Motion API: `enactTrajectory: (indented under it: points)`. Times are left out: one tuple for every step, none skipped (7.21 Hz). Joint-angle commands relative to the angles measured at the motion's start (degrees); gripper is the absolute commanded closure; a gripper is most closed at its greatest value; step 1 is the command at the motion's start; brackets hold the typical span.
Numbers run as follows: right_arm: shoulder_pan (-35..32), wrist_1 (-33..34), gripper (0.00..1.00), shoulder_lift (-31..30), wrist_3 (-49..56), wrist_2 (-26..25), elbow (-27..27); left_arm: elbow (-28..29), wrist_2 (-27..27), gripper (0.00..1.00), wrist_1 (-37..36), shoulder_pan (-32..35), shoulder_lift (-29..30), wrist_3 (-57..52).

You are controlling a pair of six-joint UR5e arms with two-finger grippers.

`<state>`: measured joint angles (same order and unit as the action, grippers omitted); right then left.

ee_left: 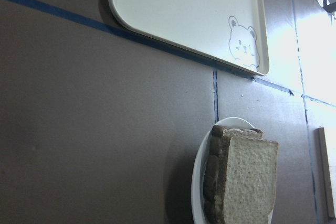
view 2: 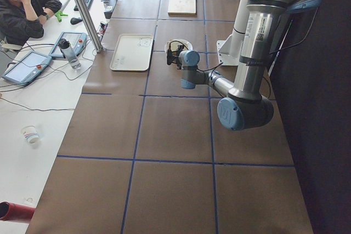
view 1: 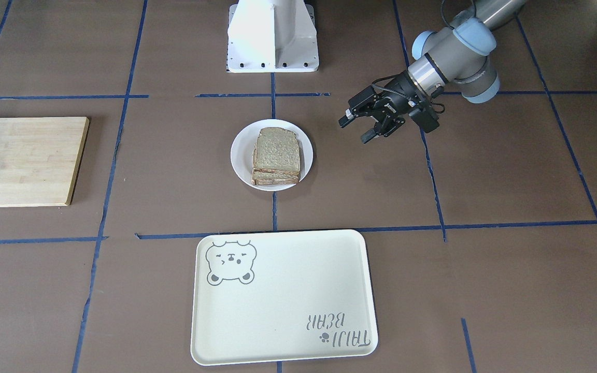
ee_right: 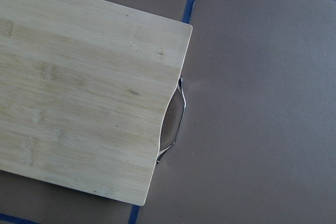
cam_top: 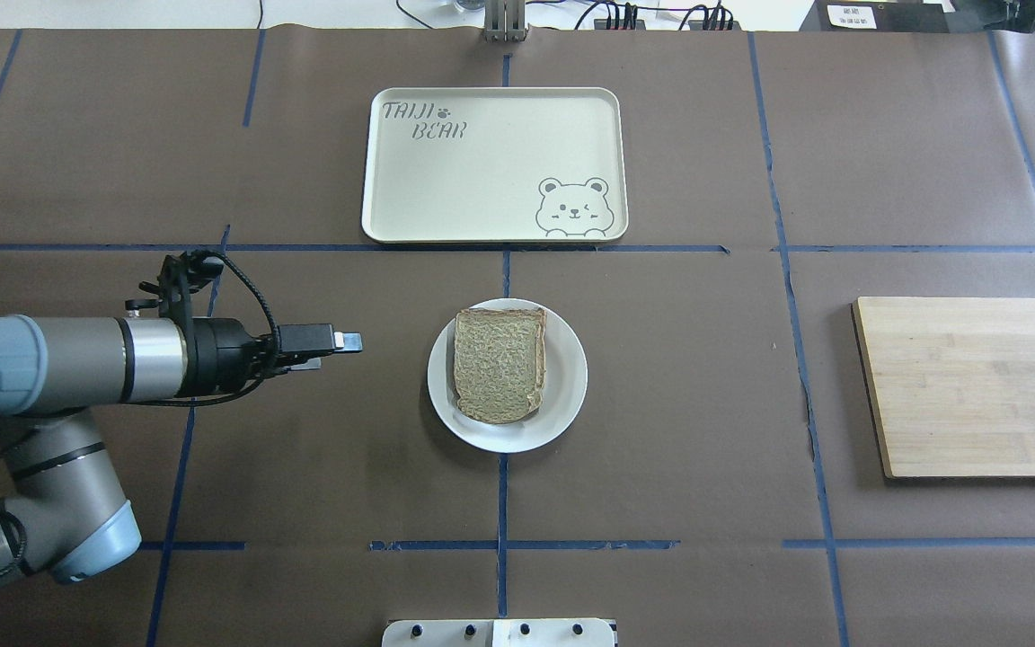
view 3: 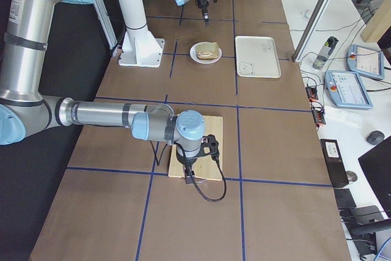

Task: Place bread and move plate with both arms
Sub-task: 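Move the left gripper toward the plate rim nearest it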

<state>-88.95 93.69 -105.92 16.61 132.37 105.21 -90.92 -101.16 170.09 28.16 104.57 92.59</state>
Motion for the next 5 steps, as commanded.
enactTrajectory:
  points:
    - [0.0,0.0,0.0,-0.1,0.0,0.0,0.0,4.9,6.8,0.0,3.6,-6.1,4.8,2.7]
    - [0.0,0.0,0.0,-0.1,0.0,0.0,0.0,5.5,7.1,0.0,3.8,-6.8,5.4,2.8]
    - [0.0,0.0,0.0,-0.1,0.0,0.0,0.0,6.4,7.3,0.03,3.9,-7.4,6.3,2.8]
    - [0.0,0.0,0.0,-0.1,0.0,0.0,0.0,7.5,7.4,0.18,3.9,-7.6,7.1,2.8]
    - [0.0,0.0,0.0,-0.1,0.0,0.0,0.0,7.8,7.4,0.37,3.9,-7.6,7.3,2.8]
